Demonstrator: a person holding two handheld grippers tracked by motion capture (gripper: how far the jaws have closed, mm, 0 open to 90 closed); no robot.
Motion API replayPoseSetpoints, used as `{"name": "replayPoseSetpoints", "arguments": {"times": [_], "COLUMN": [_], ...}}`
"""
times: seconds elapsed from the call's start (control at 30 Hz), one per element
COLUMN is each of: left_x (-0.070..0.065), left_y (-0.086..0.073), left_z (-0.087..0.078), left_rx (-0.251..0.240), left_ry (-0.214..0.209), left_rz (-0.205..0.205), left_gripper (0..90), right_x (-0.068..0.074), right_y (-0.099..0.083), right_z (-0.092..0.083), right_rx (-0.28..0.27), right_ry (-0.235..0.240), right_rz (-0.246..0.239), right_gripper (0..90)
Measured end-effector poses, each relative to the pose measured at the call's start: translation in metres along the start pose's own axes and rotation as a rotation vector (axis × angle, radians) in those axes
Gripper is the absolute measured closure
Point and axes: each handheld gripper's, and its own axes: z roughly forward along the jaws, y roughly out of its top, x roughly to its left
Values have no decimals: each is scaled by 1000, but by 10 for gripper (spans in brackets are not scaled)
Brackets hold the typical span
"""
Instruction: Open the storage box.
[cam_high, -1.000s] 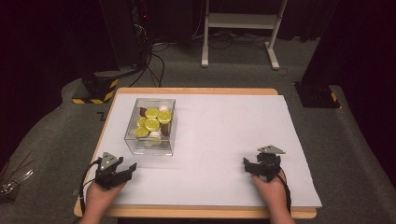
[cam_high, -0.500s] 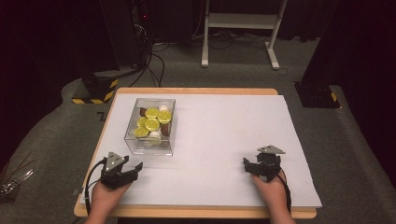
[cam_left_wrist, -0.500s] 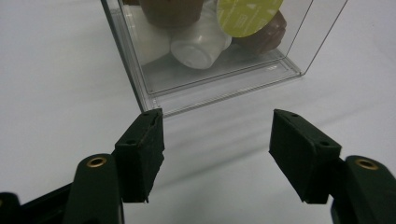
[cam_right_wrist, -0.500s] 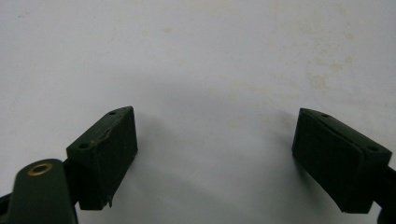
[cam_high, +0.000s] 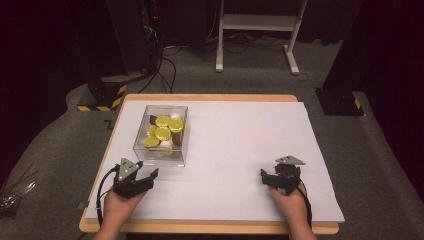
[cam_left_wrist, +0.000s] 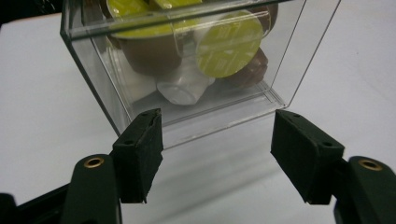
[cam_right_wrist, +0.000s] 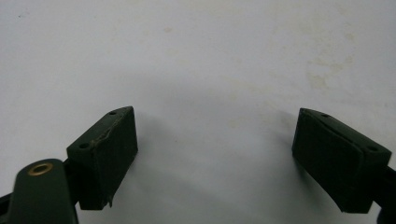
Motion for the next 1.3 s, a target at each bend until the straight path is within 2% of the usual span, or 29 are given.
{"name": "replayPoseSetpoints", "arguments": {"times": [0.2,0.27,0.37,0.4,0.5,0.93,1.2,1.3], "left_x": [-7,-9,-11,-13,-15,-22,-27,-29], "left_y": [3,4,6,7,8,16,17,17], "left_z": [8,11,15,17,21,36,42,45], "left_rx": [2,-1,5,-5,-2,-52,-47,-60], "left_ry": [18,21,32,35,50,84,102,116], "left_rz": [18,-7,0,-17,-7,-28,-25,-35], "left_gripper": [332,324,311,305,287,274,273,273], "right_x": [0,0,0,0,0,0,0,0], "right_y": [0,0,0,0,0,0,0,0], "right_z": [0,0,0,0,0,0,0,0], "right_rx": [0,0,0,0,0,-1,-1,-1], "right_ry": [0,1,1,1,1,2,2,3], "right_rz": [0,0,0,0,0,0,-1,-1], "right_gripper": [144,144,144,144,144,145,145,146]}}
